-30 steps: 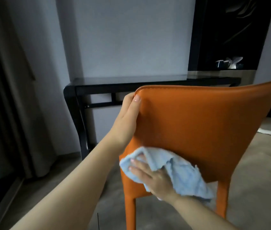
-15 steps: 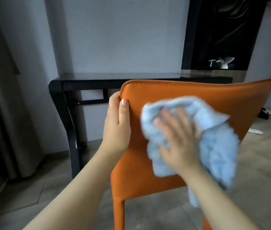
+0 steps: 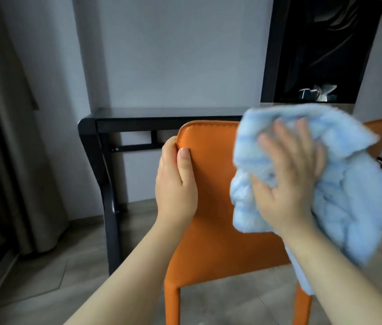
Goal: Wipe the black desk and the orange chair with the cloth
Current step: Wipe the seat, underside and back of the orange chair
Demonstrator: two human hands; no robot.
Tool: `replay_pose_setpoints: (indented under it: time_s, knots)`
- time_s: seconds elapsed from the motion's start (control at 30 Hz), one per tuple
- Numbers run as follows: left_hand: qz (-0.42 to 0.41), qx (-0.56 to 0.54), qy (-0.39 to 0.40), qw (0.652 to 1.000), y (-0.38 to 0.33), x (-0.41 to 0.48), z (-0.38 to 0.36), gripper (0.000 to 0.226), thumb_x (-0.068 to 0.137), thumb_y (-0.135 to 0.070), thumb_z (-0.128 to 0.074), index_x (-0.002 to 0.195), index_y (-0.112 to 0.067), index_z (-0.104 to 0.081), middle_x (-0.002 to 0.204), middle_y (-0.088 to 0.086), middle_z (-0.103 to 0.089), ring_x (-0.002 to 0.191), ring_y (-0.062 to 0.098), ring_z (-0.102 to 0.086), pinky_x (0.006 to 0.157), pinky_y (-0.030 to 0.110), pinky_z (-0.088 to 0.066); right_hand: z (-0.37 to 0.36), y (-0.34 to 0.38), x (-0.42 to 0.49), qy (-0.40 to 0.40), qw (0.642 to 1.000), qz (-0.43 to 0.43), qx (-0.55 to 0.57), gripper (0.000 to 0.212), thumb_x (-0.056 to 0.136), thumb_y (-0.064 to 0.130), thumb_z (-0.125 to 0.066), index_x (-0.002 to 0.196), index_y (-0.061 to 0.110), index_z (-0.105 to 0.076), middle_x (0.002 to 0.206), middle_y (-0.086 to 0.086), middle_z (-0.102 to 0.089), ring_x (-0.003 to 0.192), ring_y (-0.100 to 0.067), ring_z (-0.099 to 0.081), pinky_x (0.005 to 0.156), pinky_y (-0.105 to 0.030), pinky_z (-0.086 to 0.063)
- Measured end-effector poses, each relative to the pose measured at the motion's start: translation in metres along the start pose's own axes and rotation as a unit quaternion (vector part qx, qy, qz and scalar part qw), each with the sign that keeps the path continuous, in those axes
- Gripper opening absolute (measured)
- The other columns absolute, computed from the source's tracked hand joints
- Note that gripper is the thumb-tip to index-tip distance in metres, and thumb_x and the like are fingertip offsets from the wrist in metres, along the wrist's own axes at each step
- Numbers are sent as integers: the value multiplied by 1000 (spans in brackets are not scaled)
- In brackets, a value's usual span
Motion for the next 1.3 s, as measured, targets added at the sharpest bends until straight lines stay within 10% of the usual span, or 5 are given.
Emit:
replay_pose_setpoints:
  time_s: [0.33,0.67,1.0,1.17,1.3]
  knots:
    - [-13,18,-28,999,-2,-2,1,47,93,-47,-20,127,-25,-44,109,-12,-57,97,7,-52,81,28,-40,-38,20,-162,326,901,249,-145,54,101,37,-9,140,13,-39,150,4,-31,142,1,0,108,-16,-28]
    - [-29,32,-58,997,4,-2,-3,59,88,-56,-15,129,-24,-41,112,0,-61,98,21,-58,82,37,-46,-46,18,-194,410,849,326,-65,45,71,30,-72,114,35,-62,122,19,-61,109,-1,-60,82,-14,-48]
    - [-35,24,-79,996,6,-2,-7,59,87,-57,-14,127,-24,-43,107,1,-60,90,19,-56,74,31,-39,9,-30,-10,-46,994,38,-93,49,86,39,-46,131,23,-38,135,-6,-46,127,-30,-41,106,-49,-26]
    - [-30,20,-78,996,3,-4,-7,59,86,-59,-13,126,-26,-42,103,0,-60,89,22,-57,77,39,-46,20,-80,-43,-178,861,-473,59,60,81,28,-54,137,22,-34,129,0,-44,109,1,-52,92,-6,-32]
    - [-35,16,-88,995,7,-2,-8,55,87,-58,-14,123,-28,-43,99,-8,-59,85,14,-57,73,32,-44,-7,7,-34,-77,966,-247,4,52,87,42,-46,136,34,-33,141,-3,-38,134,-28,-33,110,-37,-26]
Point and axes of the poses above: each hand's wrist, its own x-axis towards the middle knuckle, its own z-axis out of the back of the hand, y = z × x, the point moved 3 cm from there along x, towards the middle knuckle
